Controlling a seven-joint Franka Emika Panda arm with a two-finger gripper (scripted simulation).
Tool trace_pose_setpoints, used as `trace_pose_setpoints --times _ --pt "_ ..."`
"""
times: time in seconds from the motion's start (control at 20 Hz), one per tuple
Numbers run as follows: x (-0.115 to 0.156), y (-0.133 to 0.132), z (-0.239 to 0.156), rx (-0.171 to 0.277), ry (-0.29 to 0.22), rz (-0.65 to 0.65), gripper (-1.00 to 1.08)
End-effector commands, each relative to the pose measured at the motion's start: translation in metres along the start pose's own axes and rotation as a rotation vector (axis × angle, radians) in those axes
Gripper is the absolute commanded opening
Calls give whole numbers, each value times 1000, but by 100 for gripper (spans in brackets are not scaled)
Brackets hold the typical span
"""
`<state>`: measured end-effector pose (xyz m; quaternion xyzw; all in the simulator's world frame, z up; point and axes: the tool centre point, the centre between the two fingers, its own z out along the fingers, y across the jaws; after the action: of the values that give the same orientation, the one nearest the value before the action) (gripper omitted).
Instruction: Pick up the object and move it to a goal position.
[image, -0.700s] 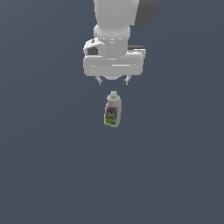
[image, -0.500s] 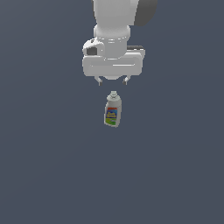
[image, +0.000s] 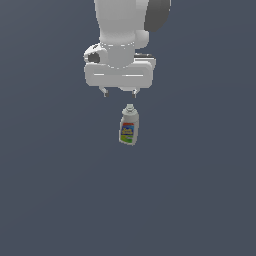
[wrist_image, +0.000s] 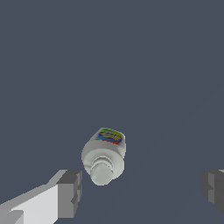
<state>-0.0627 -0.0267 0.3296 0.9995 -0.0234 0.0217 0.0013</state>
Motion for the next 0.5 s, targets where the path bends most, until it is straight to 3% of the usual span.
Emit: trace_pose_setpoints --times 0.0,0.45 --pt "0 -1 0 0 0 -3 100" --pt "-2 -2 3 0 -2 -73 100"
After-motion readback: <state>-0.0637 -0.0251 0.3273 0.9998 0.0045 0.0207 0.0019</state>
